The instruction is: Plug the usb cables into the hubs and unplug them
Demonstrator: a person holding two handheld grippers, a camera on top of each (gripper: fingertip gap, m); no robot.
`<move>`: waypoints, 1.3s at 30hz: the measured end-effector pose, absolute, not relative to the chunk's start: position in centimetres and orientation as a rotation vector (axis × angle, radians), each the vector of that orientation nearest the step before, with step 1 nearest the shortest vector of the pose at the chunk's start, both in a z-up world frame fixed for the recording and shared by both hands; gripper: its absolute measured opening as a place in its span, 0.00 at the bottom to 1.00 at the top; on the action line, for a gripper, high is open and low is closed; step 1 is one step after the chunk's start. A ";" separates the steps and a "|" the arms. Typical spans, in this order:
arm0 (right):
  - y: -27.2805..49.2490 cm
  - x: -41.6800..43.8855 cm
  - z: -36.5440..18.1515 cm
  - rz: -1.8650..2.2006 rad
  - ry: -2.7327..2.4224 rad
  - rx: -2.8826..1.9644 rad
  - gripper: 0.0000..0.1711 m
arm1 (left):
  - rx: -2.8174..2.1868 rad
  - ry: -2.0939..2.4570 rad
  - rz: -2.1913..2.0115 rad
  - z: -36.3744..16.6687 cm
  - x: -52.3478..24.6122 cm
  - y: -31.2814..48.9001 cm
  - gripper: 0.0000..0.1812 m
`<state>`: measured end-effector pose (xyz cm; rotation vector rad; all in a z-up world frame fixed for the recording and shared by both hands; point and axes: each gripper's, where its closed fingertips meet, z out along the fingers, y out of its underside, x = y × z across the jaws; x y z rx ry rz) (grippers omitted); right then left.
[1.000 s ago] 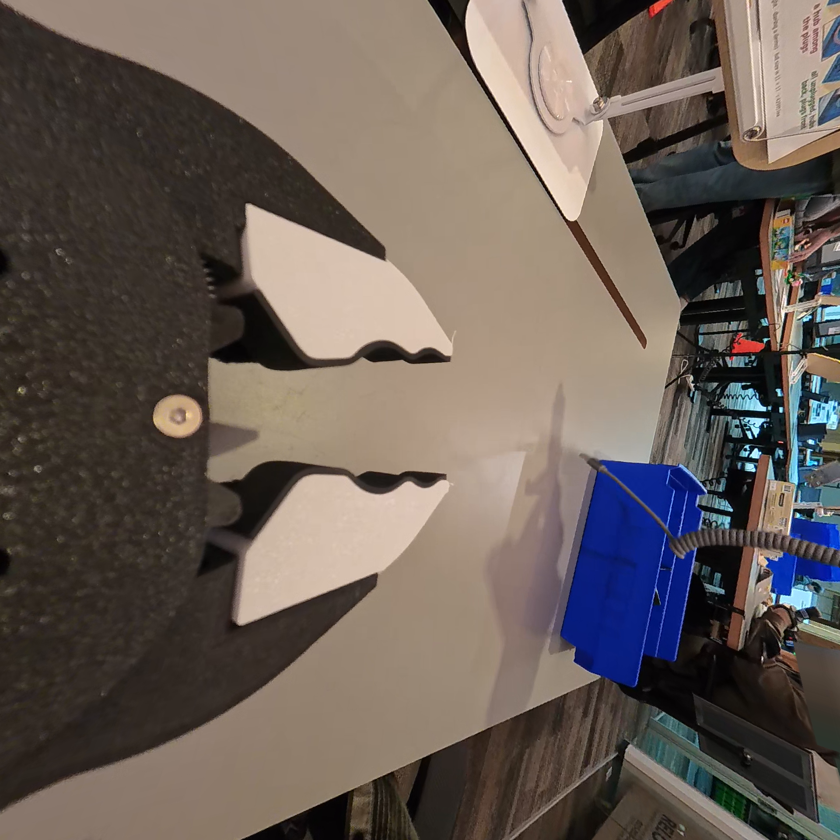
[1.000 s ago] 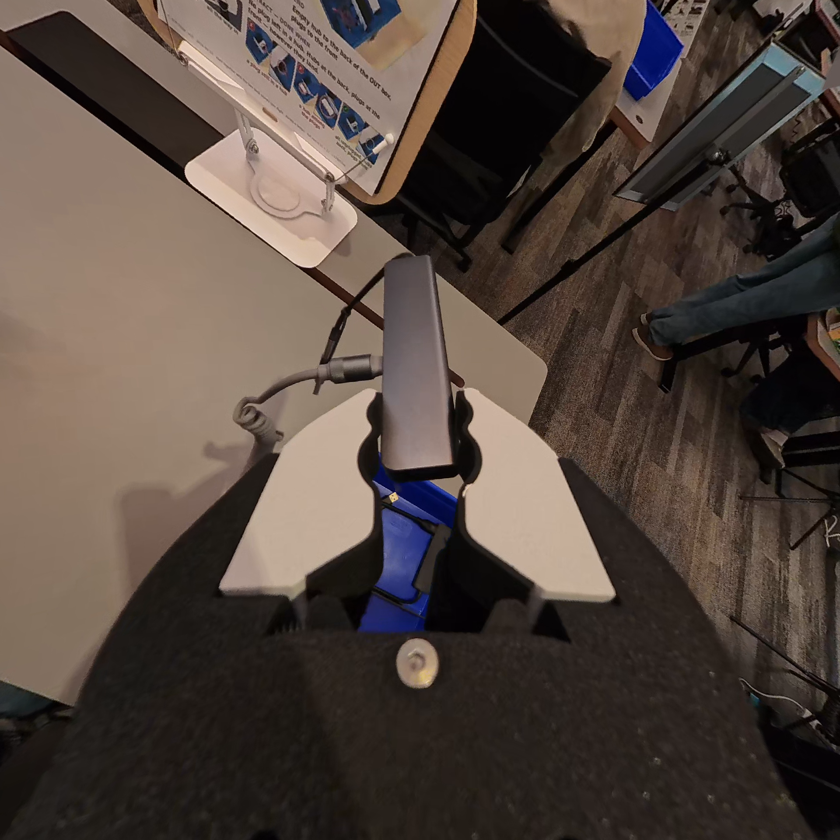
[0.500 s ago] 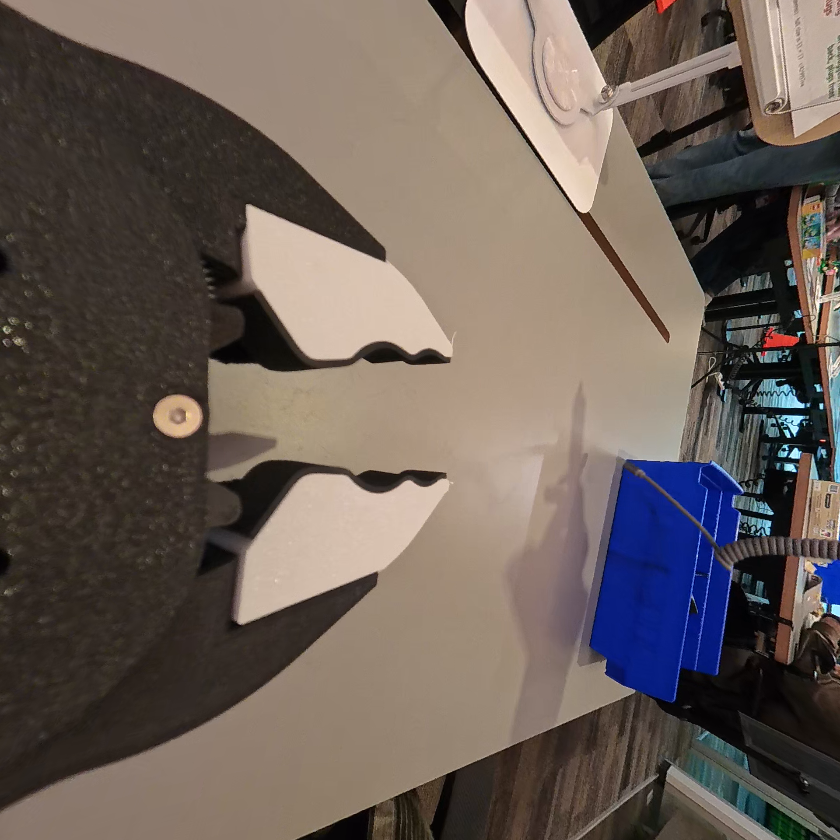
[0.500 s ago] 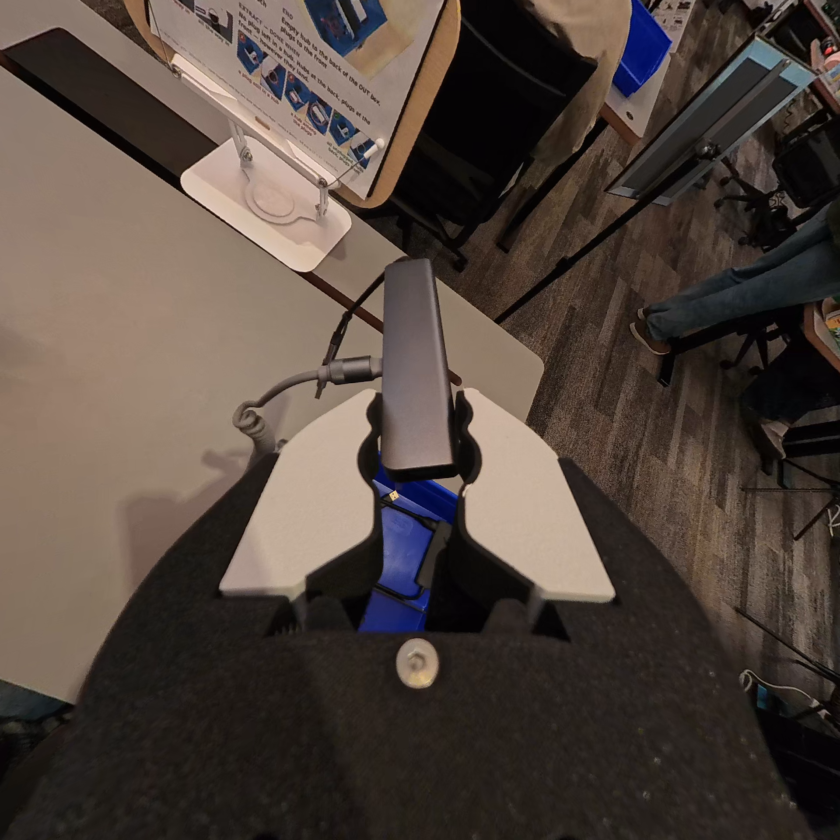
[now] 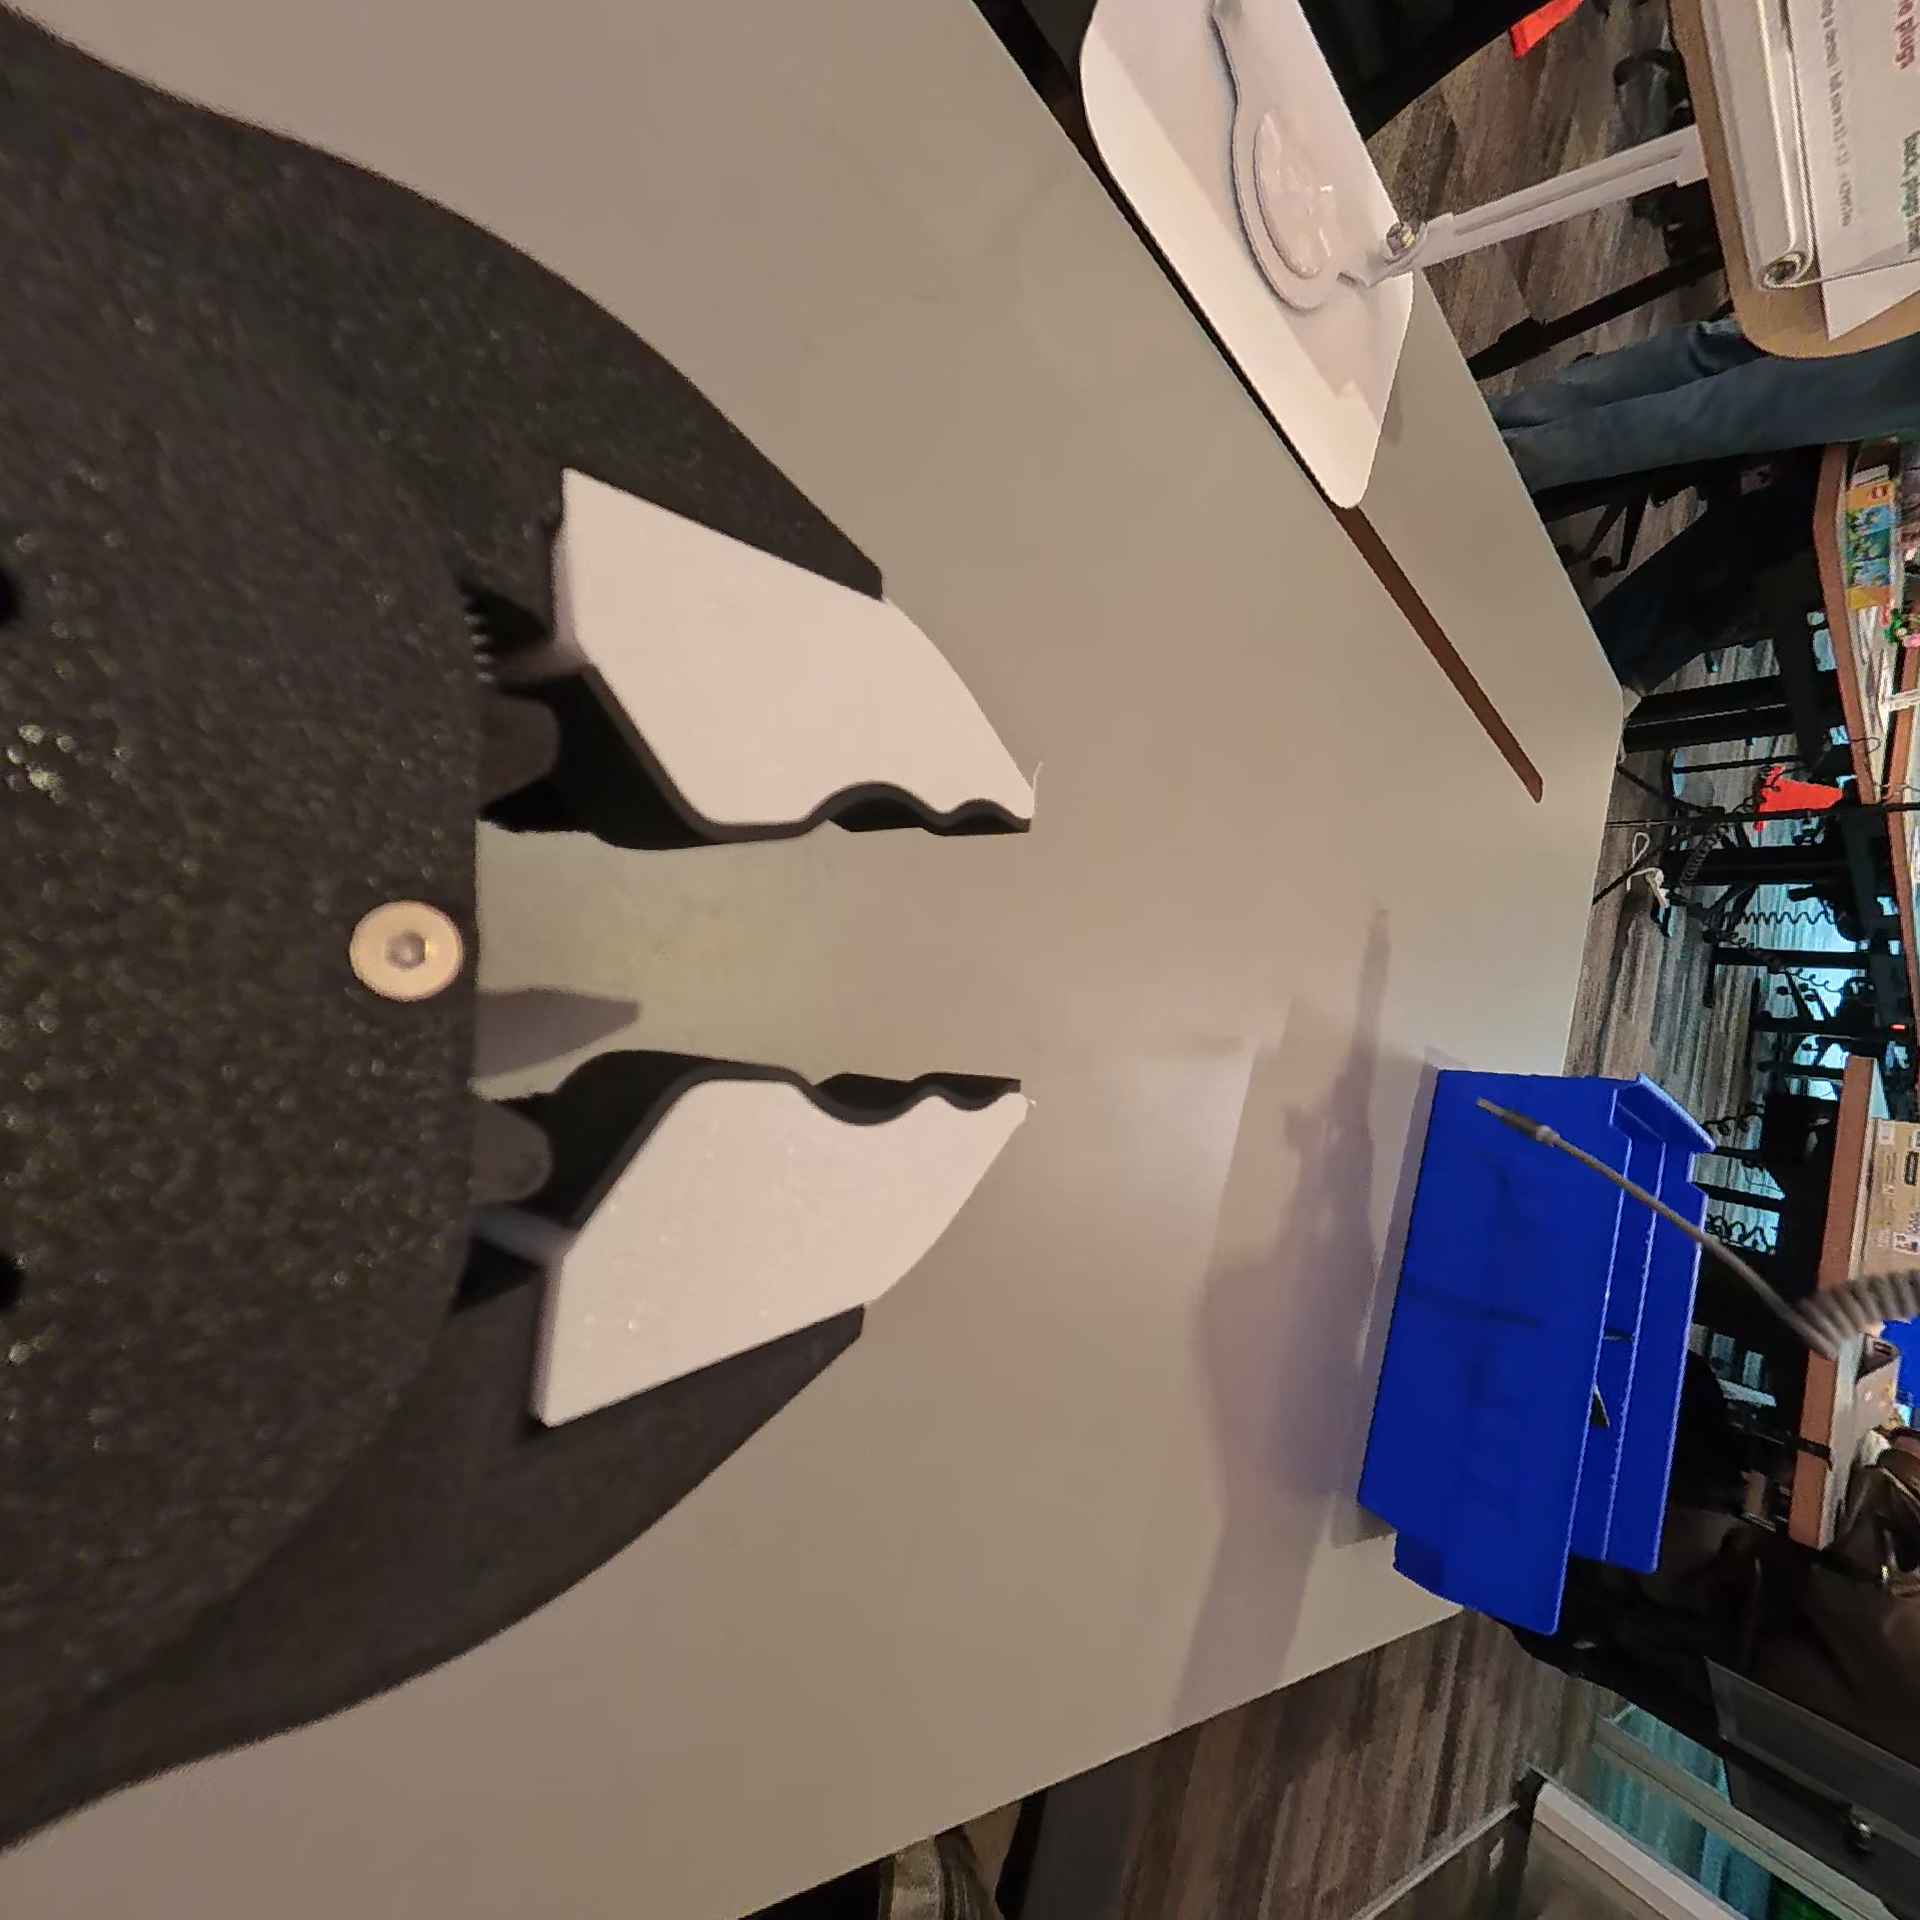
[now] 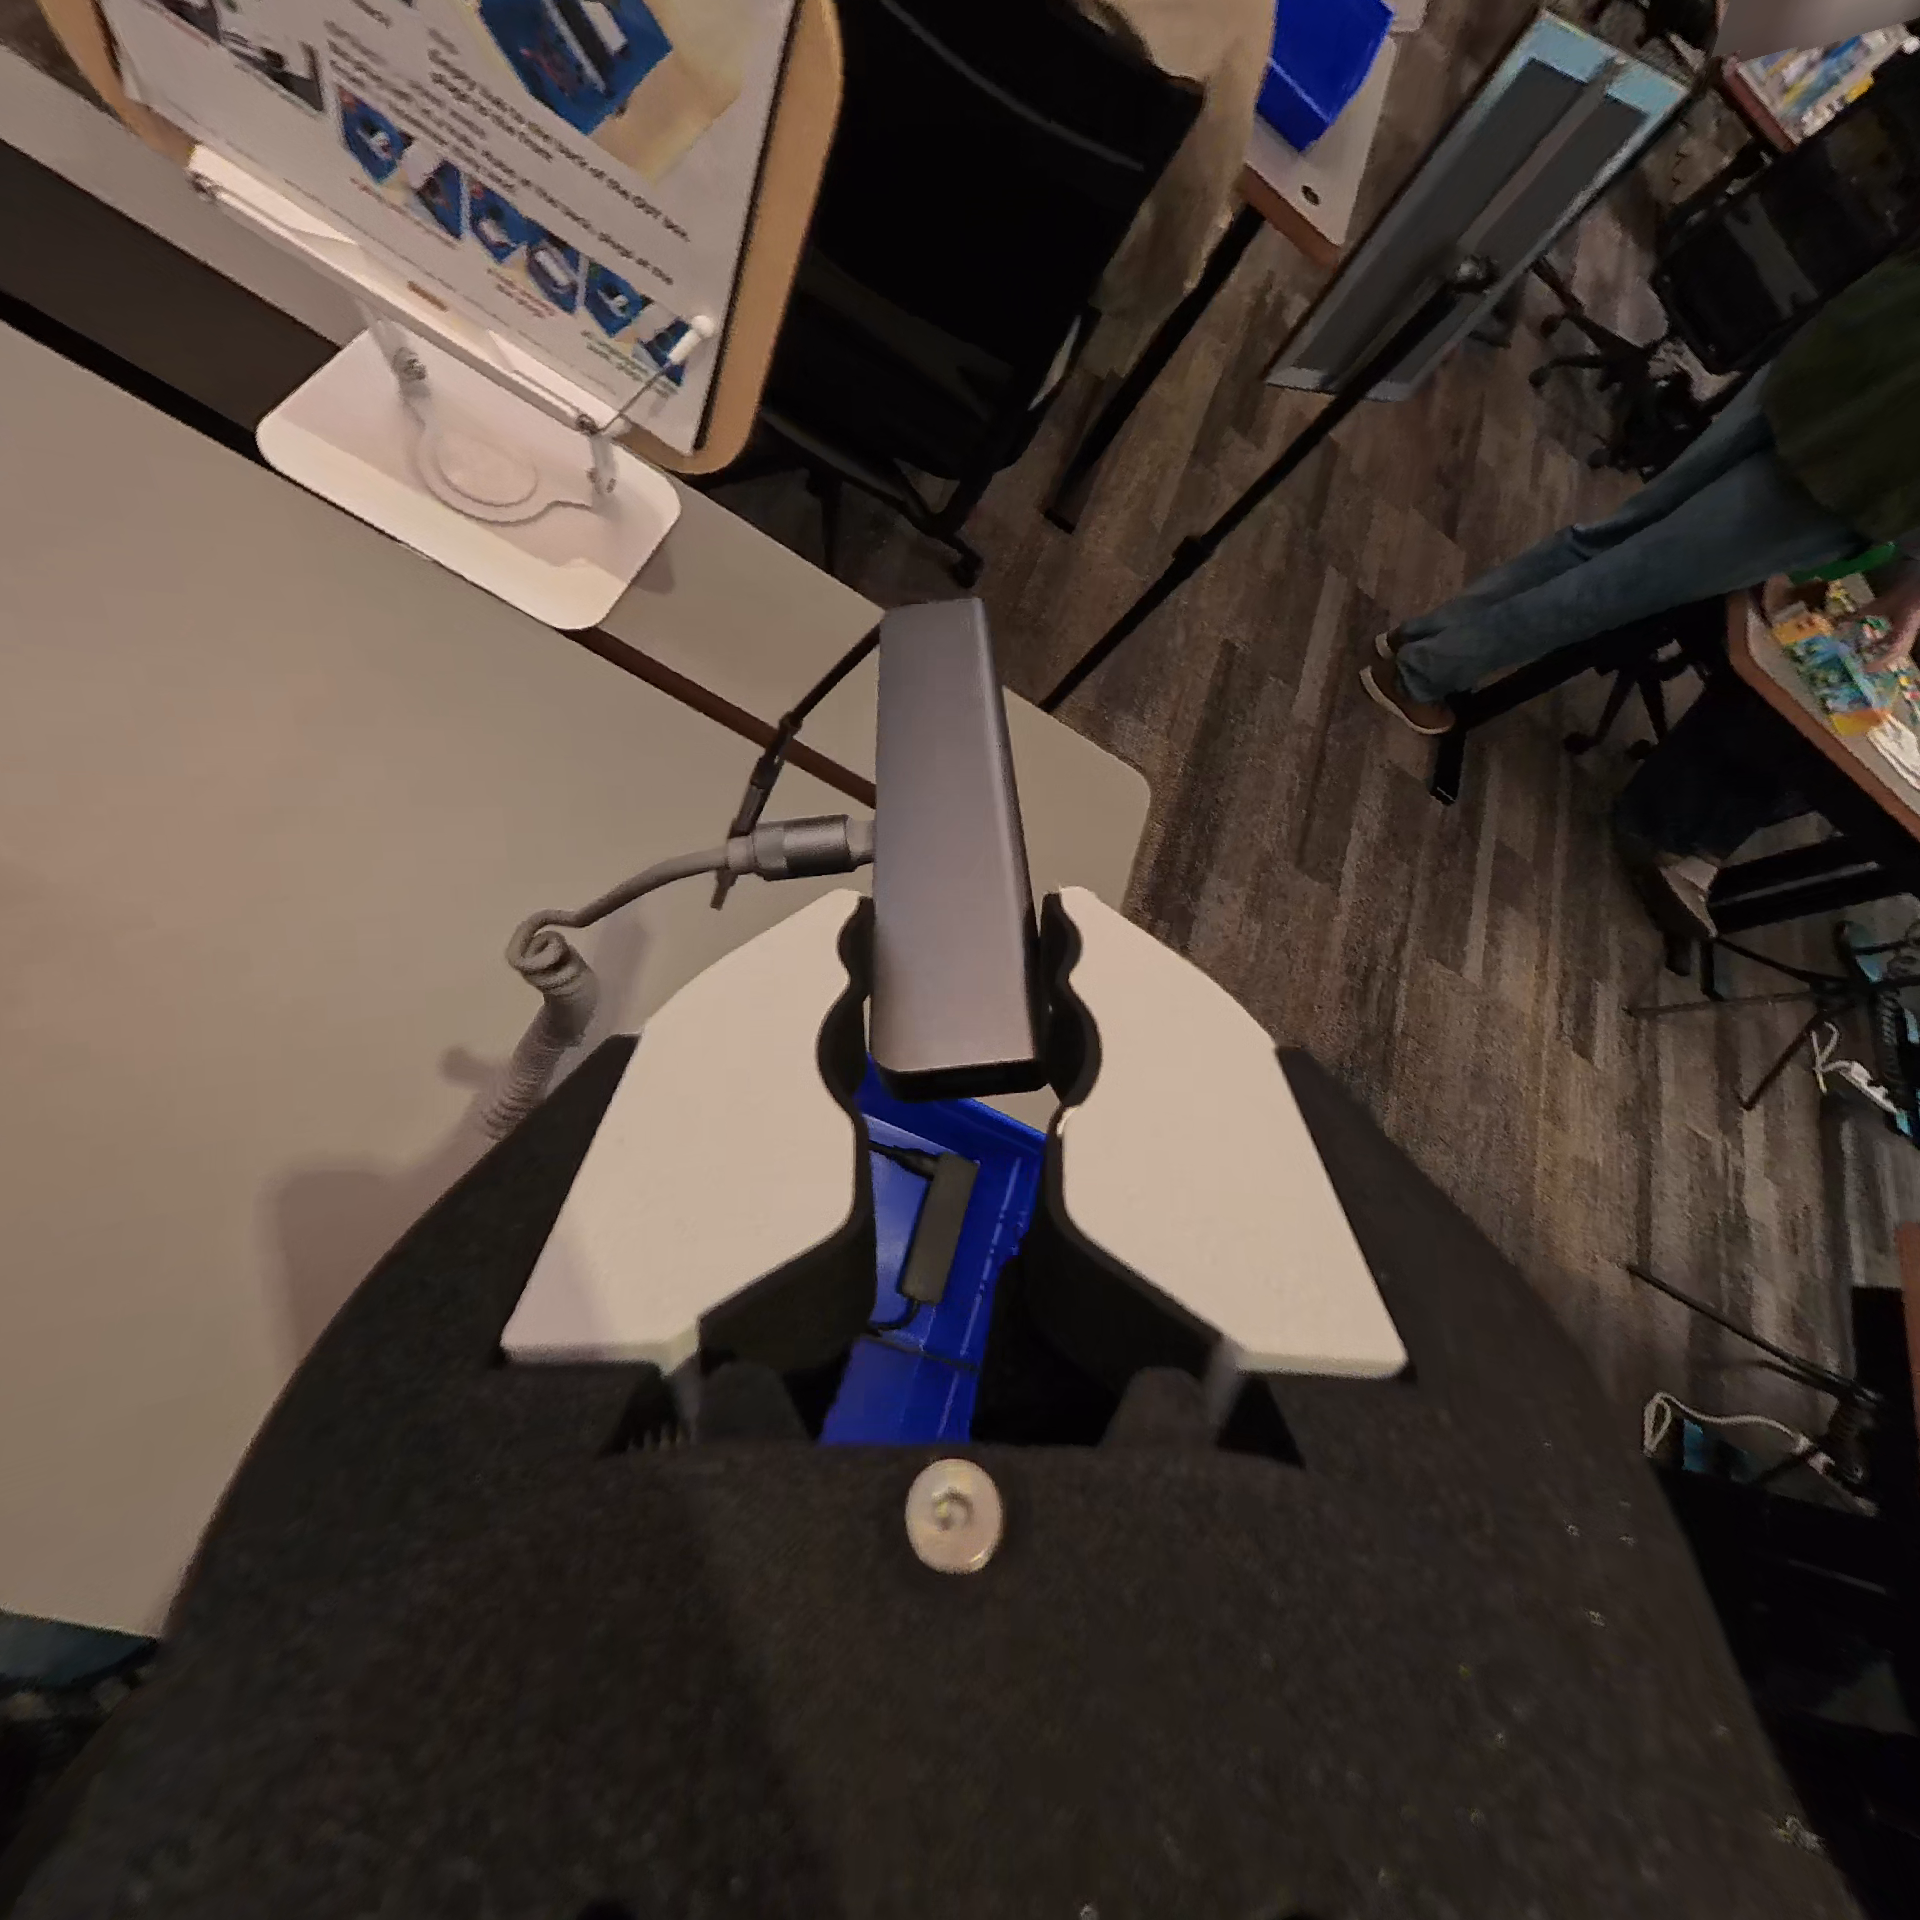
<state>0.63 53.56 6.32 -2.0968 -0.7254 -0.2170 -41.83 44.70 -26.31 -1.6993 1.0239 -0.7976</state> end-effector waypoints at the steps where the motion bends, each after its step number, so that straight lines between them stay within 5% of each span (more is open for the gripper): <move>1: 53.6 1.3 6.8 -0.227 -0.708 -2.099 0.17 | -1.700 1.022 -0.798 -26.3 -41.9 44.7 0.24; 17: 52.7 11.5 9.1 -0.466 -0.395 -2.179 0.17 | -1.716 1.033 -0.790 -26.6 -41.7 44.7 0.24; 39: 53.2 15.8 -11.7 -0.267 -0.045 -2.470 0.17 | -1.709 1.064 -0.799 -26.6 -41.1 44.2 0.24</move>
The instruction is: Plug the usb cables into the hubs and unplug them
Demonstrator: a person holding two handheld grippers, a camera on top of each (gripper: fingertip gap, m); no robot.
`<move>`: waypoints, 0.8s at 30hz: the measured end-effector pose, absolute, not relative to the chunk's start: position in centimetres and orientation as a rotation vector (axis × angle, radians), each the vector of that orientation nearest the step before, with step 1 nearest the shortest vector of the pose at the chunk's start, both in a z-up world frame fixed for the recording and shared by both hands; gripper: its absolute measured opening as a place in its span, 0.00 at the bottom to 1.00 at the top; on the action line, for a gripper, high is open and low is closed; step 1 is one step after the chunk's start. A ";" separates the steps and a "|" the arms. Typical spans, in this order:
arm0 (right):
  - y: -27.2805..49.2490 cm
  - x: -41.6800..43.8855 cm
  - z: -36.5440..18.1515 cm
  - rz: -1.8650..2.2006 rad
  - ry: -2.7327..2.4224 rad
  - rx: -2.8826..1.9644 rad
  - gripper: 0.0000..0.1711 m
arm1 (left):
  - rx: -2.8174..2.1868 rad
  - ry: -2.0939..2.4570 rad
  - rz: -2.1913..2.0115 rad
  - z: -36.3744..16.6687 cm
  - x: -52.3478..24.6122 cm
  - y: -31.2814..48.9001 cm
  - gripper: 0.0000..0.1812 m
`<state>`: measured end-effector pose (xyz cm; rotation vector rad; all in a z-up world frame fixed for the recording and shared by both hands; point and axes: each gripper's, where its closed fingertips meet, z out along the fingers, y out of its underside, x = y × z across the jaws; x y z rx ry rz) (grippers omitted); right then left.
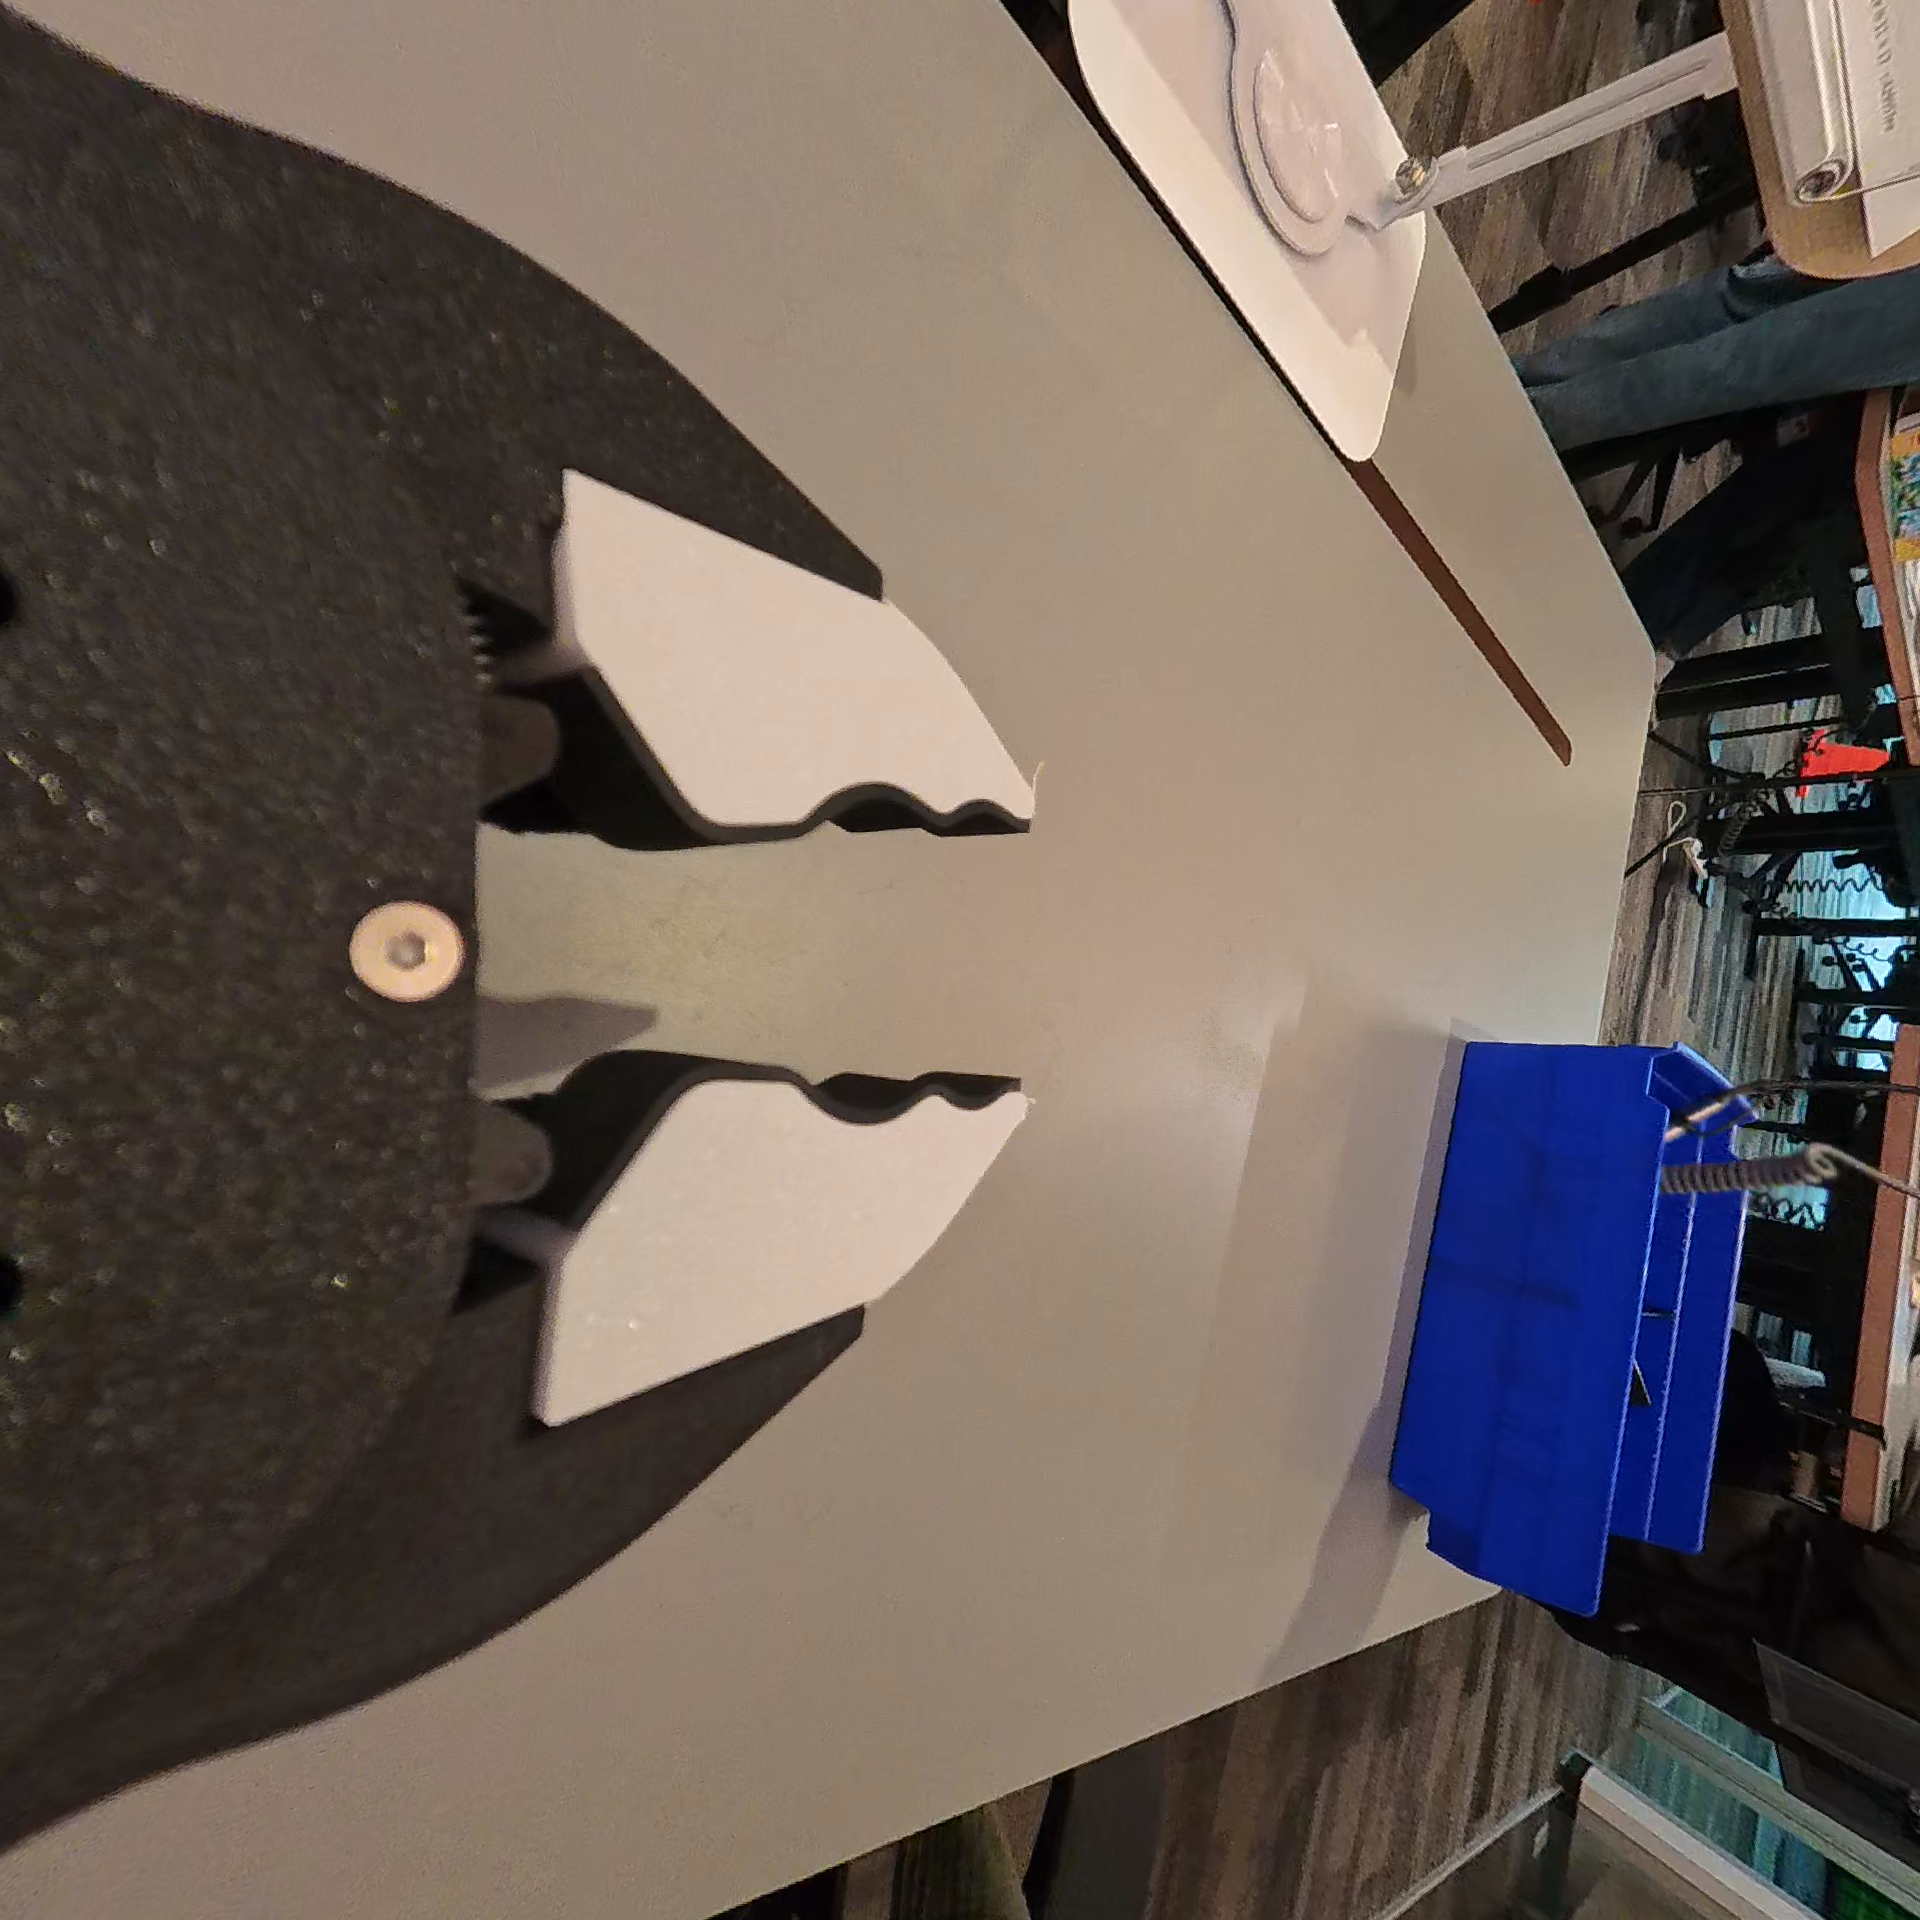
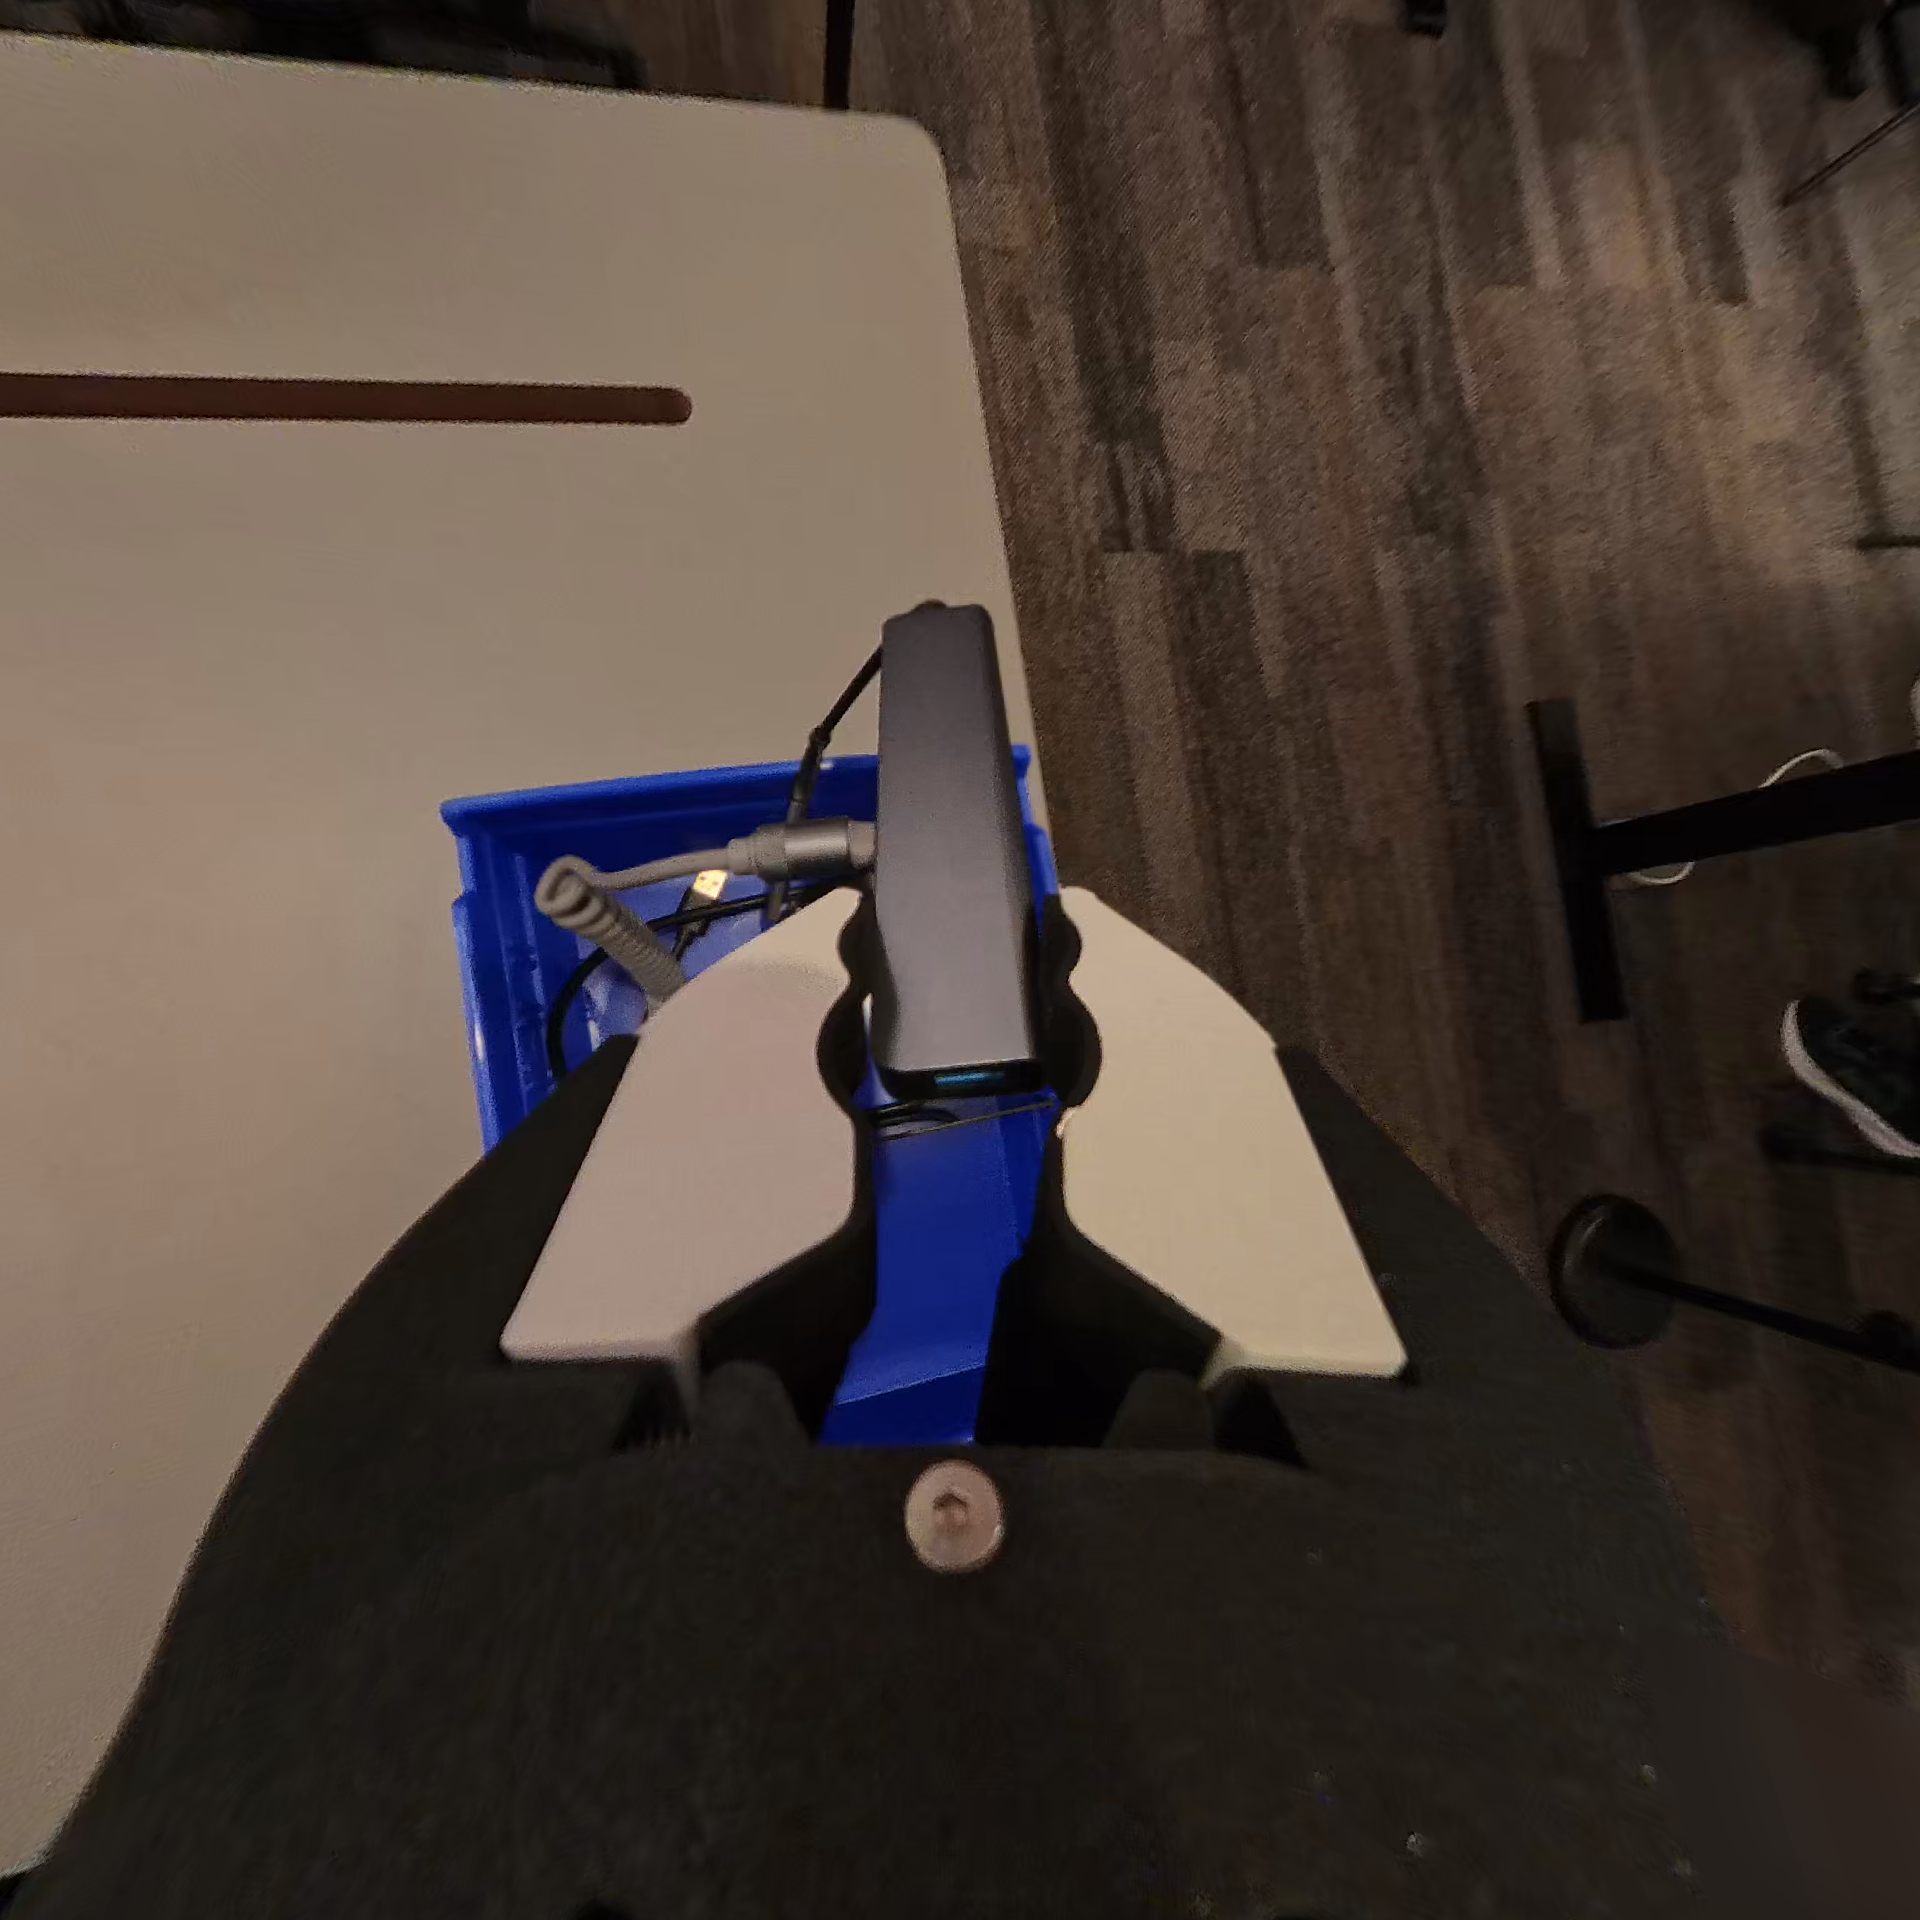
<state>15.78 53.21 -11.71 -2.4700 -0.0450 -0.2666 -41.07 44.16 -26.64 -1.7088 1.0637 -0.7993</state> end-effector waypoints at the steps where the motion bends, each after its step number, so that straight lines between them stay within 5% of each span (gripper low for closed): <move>1: 53.2 15.7 -12.6 -0.257 -0.044 -2.482 0.17 | -1.709 1.066 -0.796 -26.6 -41.1 44.2 0.24; 24: 50.8 16.7 -26.6 -0.047 0.053 -2.724 0.18 | -1.714 1.079 -0.800 -27.0 -40.7 44.0 0.23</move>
